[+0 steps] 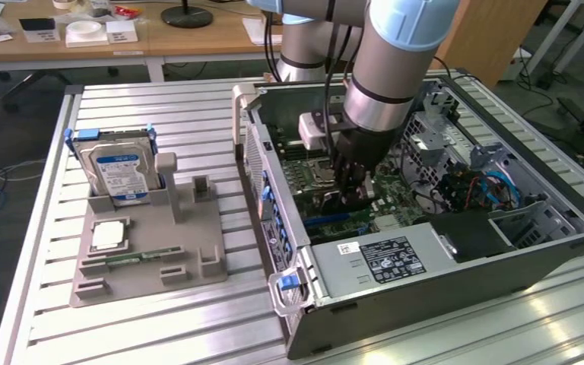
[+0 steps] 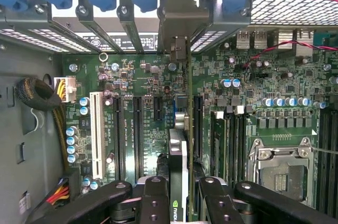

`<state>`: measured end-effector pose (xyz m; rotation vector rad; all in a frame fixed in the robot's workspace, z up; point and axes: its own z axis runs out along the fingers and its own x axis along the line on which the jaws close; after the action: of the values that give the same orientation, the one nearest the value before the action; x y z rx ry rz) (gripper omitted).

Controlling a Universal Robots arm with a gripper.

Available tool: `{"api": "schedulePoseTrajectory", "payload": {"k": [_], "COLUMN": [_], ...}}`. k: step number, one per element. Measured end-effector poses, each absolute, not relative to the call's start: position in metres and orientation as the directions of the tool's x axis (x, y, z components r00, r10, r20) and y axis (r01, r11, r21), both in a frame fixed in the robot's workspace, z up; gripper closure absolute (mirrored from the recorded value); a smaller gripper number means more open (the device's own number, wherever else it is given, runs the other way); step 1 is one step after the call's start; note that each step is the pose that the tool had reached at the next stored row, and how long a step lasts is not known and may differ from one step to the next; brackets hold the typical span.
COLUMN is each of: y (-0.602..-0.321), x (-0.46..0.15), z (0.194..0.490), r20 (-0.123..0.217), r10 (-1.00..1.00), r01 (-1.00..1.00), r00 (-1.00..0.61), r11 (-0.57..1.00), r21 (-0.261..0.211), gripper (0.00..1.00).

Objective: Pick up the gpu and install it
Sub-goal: 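Insert the gpu into the slot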

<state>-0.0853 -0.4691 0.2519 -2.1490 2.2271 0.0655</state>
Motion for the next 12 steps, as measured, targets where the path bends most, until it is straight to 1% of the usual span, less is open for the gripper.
{"api": "schedulePoseTrajectory", "payload": {"k": [12], "y": [-0.4691], "x": [-0.0852], "z": [0.2474], "r20": [-0.062], "r10": [-0.997], "r01": [-0.999], "r00": [-0.036], "r11": [0.036], "r21": [-0.001], "gripper": [0.73]}}
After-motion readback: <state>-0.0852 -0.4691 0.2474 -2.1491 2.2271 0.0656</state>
